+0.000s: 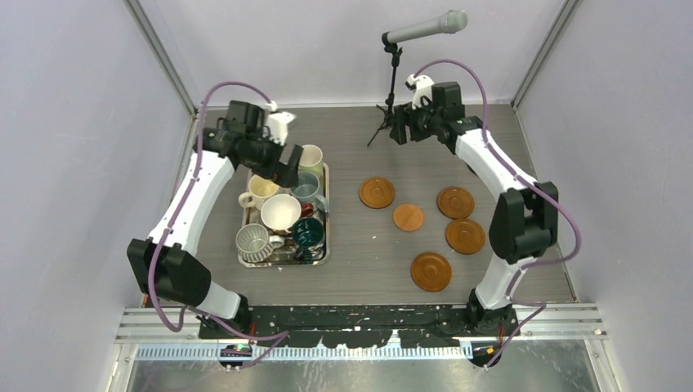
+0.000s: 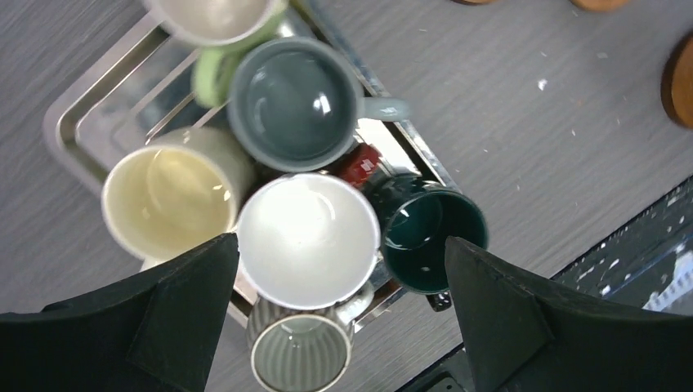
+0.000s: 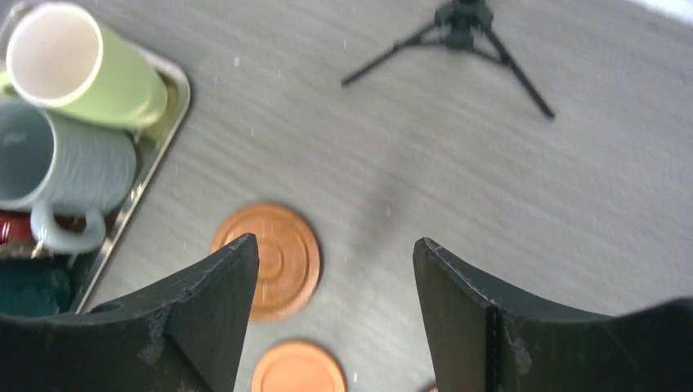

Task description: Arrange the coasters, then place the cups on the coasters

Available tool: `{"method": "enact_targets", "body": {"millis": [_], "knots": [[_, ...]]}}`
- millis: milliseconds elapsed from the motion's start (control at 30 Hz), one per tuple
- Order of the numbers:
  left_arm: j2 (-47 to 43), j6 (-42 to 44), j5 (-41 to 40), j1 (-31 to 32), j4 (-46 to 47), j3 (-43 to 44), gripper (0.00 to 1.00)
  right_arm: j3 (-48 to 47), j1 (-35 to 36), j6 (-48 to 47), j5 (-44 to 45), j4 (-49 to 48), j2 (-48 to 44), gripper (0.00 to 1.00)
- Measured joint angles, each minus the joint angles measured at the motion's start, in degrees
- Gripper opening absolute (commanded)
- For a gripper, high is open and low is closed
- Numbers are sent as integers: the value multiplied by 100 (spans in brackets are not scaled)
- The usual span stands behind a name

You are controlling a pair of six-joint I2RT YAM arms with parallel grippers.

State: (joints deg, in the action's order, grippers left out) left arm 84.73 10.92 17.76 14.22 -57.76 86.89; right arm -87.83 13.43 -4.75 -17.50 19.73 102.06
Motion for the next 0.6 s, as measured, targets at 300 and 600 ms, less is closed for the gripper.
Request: {"method": "enact_targets", "body": {"millis": [300,600], "knots": [[848,315,-726,2076,111,785,98,1237,-1003,-699,-260,1550,-1025,73],[2778,267,-1058,3163,743,1563,92,2002,-1821,-1021,-249,2092,-1158,70]]}}
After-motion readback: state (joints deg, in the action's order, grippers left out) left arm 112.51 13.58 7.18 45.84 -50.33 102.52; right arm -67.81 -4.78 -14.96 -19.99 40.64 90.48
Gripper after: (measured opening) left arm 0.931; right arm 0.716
